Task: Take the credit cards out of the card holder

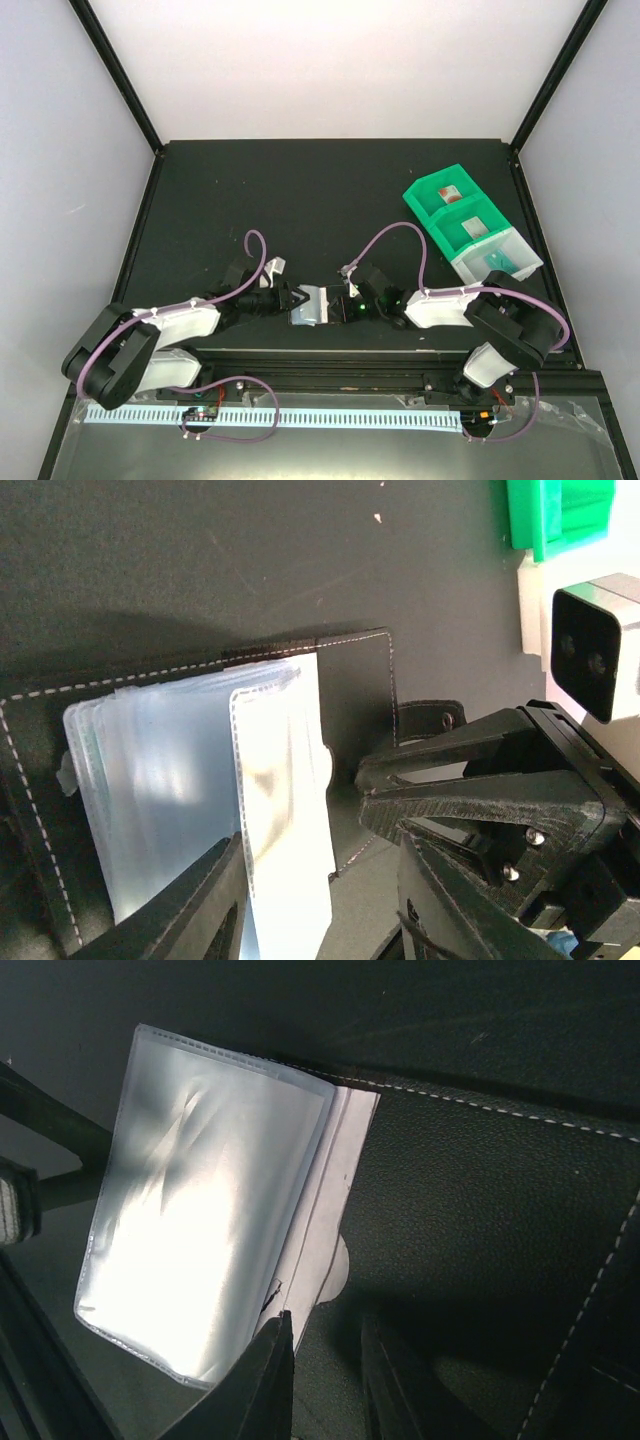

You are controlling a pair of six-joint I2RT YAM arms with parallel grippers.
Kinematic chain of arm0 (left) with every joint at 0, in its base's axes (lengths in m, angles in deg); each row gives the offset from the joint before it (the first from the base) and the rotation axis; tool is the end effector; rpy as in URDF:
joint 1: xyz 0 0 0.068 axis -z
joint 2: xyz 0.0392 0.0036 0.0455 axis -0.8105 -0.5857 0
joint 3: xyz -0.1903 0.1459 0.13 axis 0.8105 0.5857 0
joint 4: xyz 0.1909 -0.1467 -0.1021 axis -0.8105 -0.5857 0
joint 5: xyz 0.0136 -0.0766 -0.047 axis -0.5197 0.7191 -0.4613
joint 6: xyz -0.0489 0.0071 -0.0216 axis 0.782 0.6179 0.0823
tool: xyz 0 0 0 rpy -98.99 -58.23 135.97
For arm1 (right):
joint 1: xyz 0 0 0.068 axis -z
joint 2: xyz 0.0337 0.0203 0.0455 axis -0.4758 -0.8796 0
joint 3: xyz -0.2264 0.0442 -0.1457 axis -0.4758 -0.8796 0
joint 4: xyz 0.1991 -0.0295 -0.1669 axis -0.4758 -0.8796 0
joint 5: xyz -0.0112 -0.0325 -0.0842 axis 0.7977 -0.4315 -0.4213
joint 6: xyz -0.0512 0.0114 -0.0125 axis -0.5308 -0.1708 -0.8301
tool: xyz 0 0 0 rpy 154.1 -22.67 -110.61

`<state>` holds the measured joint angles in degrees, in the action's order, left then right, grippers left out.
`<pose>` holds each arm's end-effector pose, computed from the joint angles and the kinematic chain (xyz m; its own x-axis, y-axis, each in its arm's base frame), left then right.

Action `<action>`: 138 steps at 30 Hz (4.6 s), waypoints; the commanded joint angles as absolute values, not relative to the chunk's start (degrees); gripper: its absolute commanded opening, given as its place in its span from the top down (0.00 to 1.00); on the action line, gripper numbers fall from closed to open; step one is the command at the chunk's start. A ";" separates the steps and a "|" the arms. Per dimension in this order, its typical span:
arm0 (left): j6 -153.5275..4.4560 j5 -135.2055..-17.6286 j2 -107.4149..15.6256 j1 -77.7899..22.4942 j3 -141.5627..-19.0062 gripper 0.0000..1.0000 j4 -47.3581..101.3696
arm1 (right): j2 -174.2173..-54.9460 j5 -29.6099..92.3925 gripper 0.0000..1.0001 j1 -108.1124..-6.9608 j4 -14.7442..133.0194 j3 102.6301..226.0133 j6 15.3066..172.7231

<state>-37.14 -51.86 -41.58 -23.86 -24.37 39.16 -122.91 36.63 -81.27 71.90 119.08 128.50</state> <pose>0.1661 -0.1193 0.1298 -0.9566 -0.1755 -0.2325 0.0876 0.5876 -0.8044 0.1563 0.2194 0.1191 -0.9045 -0.1287 -0.4065 -0.3623 0.7346 0.5736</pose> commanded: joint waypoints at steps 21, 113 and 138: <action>-33.51 -49.78 -45.39 -15.34 -29.55 0.55 48.43 | -118.13 34.52 0.79 -82.11 70.15 115.18 130.86; -36.65 -62.36 -35.46 -16.57 -30.73 0.42 28.60 | -98.15 31.21 0.72 -82.58 64.72 115.96 131.99; -36.03 -55.41 -36.10 -19.14 -26.34 0.33 34.78 | -117.89 25.39 0.73 -82.98 68.46 115.55 124.31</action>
